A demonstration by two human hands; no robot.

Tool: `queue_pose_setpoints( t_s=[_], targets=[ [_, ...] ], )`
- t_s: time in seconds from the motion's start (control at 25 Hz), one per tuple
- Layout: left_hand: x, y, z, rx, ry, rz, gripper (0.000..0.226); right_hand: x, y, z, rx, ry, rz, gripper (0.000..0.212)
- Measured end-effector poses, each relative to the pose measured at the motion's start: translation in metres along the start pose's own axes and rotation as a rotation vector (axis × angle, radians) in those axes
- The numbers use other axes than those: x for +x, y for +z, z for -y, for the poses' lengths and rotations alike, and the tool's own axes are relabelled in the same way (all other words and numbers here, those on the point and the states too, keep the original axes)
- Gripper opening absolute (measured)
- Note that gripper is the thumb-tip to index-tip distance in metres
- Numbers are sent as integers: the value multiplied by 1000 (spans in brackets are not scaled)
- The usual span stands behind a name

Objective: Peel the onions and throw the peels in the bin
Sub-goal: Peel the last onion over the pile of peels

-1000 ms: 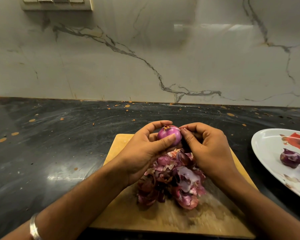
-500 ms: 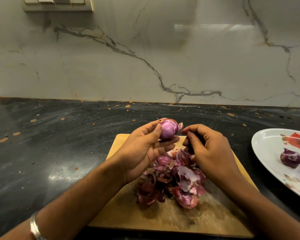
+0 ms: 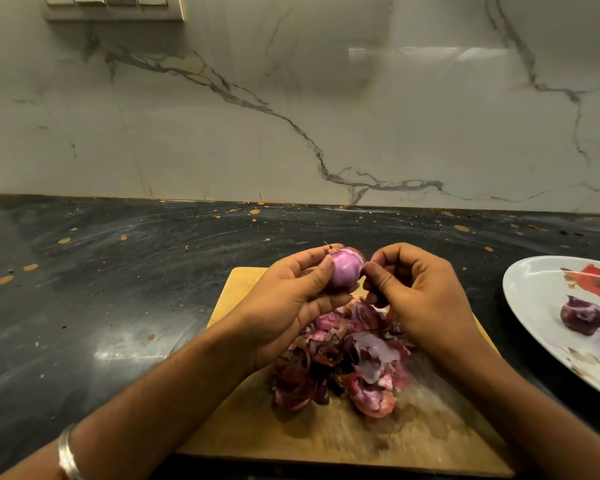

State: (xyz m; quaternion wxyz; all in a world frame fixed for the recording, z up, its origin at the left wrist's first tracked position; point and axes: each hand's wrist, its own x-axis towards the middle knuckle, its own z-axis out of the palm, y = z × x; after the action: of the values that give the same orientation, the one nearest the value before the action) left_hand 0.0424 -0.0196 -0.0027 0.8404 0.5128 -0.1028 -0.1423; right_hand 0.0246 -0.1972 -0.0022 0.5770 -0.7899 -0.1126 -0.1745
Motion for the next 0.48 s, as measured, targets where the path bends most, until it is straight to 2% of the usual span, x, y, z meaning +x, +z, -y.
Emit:
queue_pose_setpoints(
  t_s=[0.2,0.36,0.48],
  targets=[
    [1,-2,-3,-33,27,-8,37,-3,4,0,-281,-63,-3,20],
    [2,0,0,15,63,-49,39,-5,6,1,-433,-142,81,21],
    [-1,3,1,71,55,-57,41,-6,8,0,-413,-134,80,18]
  ],
)
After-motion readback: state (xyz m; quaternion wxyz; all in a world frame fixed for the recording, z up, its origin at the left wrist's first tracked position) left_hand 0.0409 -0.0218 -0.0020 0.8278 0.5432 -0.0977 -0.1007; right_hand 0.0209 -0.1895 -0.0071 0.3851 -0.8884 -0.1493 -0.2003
